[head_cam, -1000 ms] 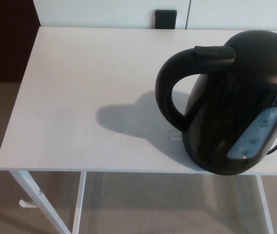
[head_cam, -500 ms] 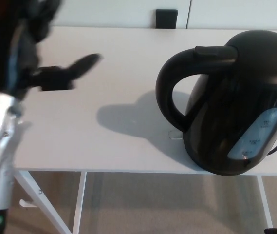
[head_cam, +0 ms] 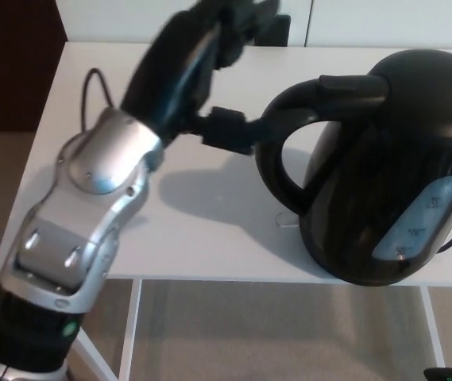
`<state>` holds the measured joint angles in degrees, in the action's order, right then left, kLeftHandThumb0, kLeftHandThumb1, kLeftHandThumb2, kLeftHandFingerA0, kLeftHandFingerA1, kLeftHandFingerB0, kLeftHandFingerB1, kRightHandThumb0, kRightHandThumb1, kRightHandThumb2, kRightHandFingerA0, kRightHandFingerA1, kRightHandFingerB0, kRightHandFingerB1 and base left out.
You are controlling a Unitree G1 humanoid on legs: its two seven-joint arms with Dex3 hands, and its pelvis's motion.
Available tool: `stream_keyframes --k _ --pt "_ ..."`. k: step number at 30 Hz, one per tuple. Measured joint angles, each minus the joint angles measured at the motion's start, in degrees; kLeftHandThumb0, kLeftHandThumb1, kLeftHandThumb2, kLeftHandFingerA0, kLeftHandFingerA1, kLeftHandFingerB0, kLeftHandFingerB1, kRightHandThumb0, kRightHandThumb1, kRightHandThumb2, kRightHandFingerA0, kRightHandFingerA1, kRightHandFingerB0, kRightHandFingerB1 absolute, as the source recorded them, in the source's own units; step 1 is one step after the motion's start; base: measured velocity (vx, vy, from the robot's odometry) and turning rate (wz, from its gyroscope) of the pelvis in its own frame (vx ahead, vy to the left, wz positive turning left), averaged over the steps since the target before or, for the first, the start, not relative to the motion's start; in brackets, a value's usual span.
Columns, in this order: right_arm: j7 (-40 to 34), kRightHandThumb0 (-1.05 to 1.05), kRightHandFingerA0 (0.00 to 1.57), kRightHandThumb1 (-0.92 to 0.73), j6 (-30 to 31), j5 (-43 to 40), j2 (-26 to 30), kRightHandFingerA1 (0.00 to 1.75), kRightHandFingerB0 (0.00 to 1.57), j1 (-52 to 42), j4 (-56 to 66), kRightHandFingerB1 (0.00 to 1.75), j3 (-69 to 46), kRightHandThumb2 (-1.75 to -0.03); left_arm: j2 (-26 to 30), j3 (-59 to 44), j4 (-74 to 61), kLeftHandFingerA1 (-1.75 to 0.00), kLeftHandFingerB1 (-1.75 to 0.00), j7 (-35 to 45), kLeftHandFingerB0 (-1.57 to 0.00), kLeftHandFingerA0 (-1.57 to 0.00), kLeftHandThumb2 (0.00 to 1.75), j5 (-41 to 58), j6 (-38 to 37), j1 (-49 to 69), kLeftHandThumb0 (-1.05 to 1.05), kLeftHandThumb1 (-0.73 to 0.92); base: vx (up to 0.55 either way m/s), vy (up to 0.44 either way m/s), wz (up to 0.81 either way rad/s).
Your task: The robot walk towards a table in front and uses its left hand to pick up the pot from the base and places it on the table
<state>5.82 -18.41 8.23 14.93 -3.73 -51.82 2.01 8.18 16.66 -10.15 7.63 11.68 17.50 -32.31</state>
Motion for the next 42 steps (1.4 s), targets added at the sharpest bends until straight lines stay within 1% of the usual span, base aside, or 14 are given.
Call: stream_keyframes --k 10,11,20,21,27,28,31,34,36,37,39,40,41,42 --pt "-1.32 -0.33 0.51 -0.61 0.81 1.59 0.35 0.42 0.48 0.19 1.43 0.4 1.66 -0.58 -1.21 5.07 0.77 -0.21 -0.2 -0.11 -0.04 -0.02 0.71 -4.16 8.98 -1.96 -0.49 0.33 0.0 0.0 0.0" --pt "-1.43 -0.33 0.51 -0.61 0.88 1.69 0.41 0.43 0.48 0.19 1.51 0.4 1.75 -0.58 -1.42 5.12 1.08 -0.25 -0.23 -0.2 -0.02 -0.05 0.53 -4.5 9.7 -2.07 -0.5 0.41 0.0 0.0 0.0" --pt "-2.16 -0.35 0.53 -0.61 1.4 2.63 0.55 0.43 0.5 0.77 1.88 0.4 2.22 -0.58 -3.63 5.12 5.53 -0.27 -0.24 -1.91 -0.05 -0.06 0.53 -9.19 14.56 -5.0 -0.5 0.42 0.0 0.0 0.0" --pt "-2.17 -0.34 0.53 -0.61 1.46 2.66 0.56 0.44 0.49 0.85 1.92 0.4 2.25 -0.58 -3.74 5.07 5.73 -0.37 -0.17 -1.99 -0.09 -0.08 0.71 -9.33 14.69 -5.1 -0.56 0.39 0.0 0.0 0.0" --pt "-2.24 -0.36 0.53 -0.61 1.73 3.03 0.95 0.44 0.48 1.28 2.39 0.4 2.56 -0.58 -6.32 4.53 7.8 -0.28 -0.15 -3.2 -0.13 -0.09 0.69 -11.23 15.25 -5.27 -0.59 0.39 0.0 0.0 0.0" --pt "-2.3 -0.36 0.52 -0.61 1.78 3.17 1.01 0.44 0.48 1.3 2.37 0.4 2.76 -0.58 -6.52 4.63 7.97 -0.27 -0.23 -3.27 -0.06 -0.09 0.54 -11.57 15.26 -5.26 -0.5 0.42 0.0 0.0 0.0" --pt "-2.57 -0.34 0.54 -0.61 1.91 3.74 1.18 0.45 0.48 1.35 2.32 0.41 3.51 -0.57 -7.18 4.91 8.03 -0.37 -0.19 -3.31 -0.08 -0.05 0.72 -12.53 15.28 -5.15 -0.57 0.37 0.0 0.0 0.0" --pt "-2.87 -0.35 0.53 -0.61 1.96 4.22 1.21 0.44 0.49 1.35 2.45 0.4 4.03 -0.58 -7.75 5.58 8.03 -0.4 -0.11 -3.29 -0.14 -0.07 0.73 -13.33 15.28 -4.67 -0.66 0.43 0.0 0.0 0.0" --pt "-3.1 -0.35 0.52 -0.61 2.03 4.57 1.23 0.44 0.49 1.35 2.56 0.4 4.15 -0.58 -8.07 6.02 8.03 -0.34 -0.19 -3.24 -0.1 -0.09 0.61 -13.79 15.28 -4.18 -0.58 0.36 0.0 0.0 0.0" --pt "-3.16 -0.35 0.52 -0.61 2.04 4.72 1.27 0.44 0.49 1.35 2.57 0.4 4.21 -0.58 -8.37 6.11 8.04 -0.49 -0.48 -3.24 0.0 -0.01 0.79 -13.93 15.28 -3.83 -0.29 0.18 0.0 0.0 0.0" --pt "-3.2 -0.34 0.52 -0.62 2.04 4.92 1.32 0.44 0.49 1.34 2.72 0.4 4.25 -0.58 -9.05 6.42 8.14 -0.49 -0.48 -3.28 0.0 -0.02 0.79 -14.19 15.27 -3.06 -0.28 0.2 0.0 0.0 0.0" --pt "-3.22 -0.34 0.52 -0.62 2.05 4.98 1.36 0.44 0.48 1.31 2.89 0.4 4.25 -0.58 -9.69 6.71 8.29 -0.42 -0.31 -3.36 -0.09 -0.2 0.62 -14.53 15.27 -2.39 -0.51 0.36 0.0 0.0 0.0" --pt "-3.22 -0.34 0.51 -0.62 2.05 5.02 1.4 0.42 0.48 1.3 2.98 0.4 4.25 -0.58 -10.12 6.85 8.38 -0.44 -0.32 -3.43 -0.33 -0.57 0.56 -14.82 15.27 -2.0 -0.31 0.53 0.0 0.0 0.0" --pt "-3.22 -0.34 0.51 -0.62 2.06 5.04 1.43 0.42 0.48 1.3 3.04 0.4 4.25 -0.58 -10.51 7.07 8.49 -0.44 -0.32 -3.52 -0.33 -0.57 0.56 -15.09 15.27 -1.61 -0.31 0.53 0.0 0.0 0.0"
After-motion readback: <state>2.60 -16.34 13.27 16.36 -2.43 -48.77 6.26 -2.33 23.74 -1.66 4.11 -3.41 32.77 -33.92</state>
